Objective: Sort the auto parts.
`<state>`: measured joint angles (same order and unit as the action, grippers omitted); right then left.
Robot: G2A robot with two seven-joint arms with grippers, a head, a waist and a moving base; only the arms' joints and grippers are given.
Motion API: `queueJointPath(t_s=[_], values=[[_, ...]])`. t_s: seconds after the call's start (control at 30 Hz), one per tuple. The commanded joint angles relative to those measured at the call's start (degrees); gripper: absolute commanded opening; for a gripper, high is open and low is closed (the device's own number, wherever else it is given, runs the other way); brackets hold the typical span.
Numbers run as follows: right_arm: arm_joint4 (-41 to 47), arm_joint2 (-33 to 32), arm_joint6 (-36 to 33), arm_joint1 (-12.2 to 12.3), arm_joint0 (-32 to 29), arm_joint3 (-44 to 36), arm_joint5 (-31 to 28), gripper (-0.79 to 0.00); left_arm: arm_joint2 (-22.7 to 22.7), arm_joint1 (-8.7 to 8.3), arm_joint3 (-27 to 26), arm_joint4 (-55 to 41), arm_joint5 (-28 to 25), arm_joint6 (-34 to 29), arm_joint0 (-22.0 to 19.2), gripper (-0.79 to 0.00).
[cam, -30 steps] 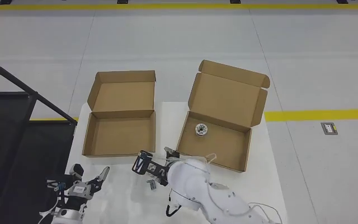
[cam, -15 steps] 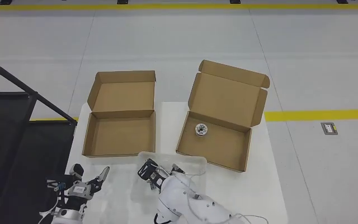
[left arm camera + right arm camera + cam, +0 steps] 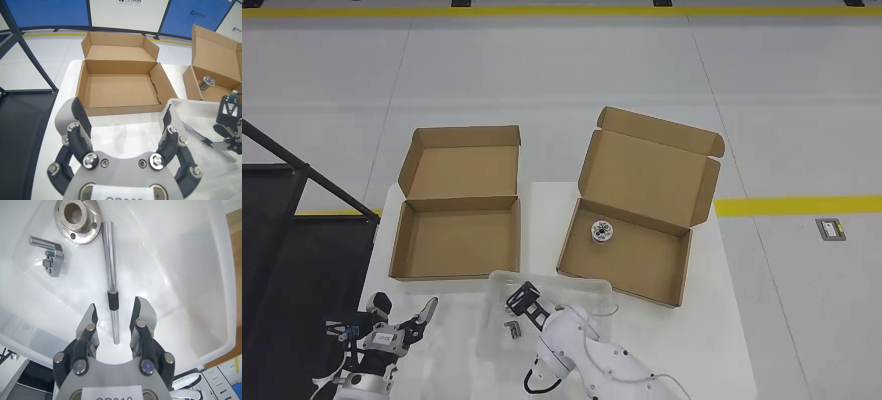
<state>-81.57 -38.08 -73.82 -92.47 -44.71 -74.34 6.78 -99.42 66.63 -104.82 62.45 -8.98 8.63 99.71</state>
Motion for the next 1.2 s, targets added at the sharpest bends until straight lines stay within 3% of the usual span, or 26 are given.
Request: queueJointPath(t_s=[0.0,0.3,0.47,0.83,0.93,1.0,1.17], values=[[0.5,-0.2,0.1,-0.3,0.4,1.6,0.1,-0.400,0.0,0.00,0.0,0.0,0.0,0.0,0.0,0.000],[3.2,-0.5,3.0,-1.8,1.7,7.2,-0.9,-0.419,0.0,0.00,0.0,0.0,0.0,0.0,0.0,0.000],[3.9,-0.5,3.2,-2.7,2.6,9.5,-0.4,-0.502,0.0,0.00,0.0,0.0,0.0,0.0,0.0,0.000],[4.7,-1.1,3.4,-4.0,3.5,12.3,-0.2,-0.545,0.0,0.00,0.0,0.0,0.0,0.0,0.0,0.000],[4.8,-1.2,3.6,-4.2,3.6,12.9,-0.3,-0.625,0.0,0.00,0.0,0.0,0.0,0.0,0.0,0.000],[4.7,-1.4,3.6,-4.4,3.6,12.9,-0.2,-0.785,0.0,0.00,0.0,0.0,0.0,0.0,0.0,0.000],[3.0,-1.7,3.0,-4.4,3.0,9.4,-0.4,-0.785,0.0,0.00,0.0,0.0,0.0,0.0,0.0,0.000]])
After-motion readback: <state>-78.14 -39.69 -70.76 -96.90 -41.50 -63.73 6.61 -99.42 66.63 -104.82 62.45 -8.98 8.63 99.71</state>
